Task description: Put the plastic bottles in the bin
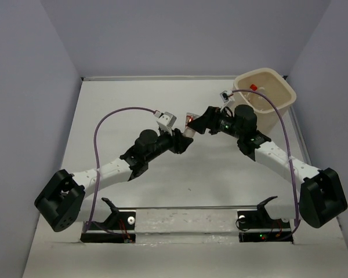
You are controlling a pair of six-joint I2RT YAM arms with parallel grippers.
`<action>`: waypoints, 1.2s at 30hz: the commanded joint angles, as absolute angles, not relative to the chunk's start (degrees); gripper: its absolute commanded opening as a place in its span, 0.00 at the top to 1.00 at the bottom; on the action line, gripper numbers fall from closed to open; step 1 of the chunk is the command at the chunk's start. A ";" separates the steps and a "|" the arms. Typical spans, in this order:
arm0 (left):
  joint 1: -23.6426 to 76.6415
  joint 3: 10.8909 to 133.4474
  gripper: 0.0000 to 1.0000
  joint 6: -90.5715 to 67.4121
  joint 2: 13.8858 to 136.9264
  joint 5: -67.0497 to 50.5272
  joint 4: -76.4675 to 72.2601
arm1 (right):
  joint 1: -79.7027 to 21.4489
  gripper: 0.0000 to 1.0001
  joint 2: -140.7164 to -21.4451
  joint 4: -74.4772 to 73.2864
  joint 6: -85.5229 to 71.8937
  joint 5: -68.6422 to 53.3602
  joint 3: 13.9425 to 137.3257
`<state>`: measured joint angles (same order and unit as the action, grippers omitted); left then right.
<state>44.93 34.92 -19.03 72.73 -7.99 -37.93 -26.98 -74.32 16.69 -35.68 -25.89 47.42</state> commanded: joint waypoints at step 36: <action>45.79 47.98 0.01 -15.12 36.04 6.93 1.65 | -7.04 0.82 -68.89 11.07 -4.13 31.64 69.70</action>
<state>45.43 43.70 -18.35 36.95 1.19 -6.55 -10.17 -64.99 13.52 -7.46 22.61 72.25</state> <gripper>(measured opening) 0.989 0.461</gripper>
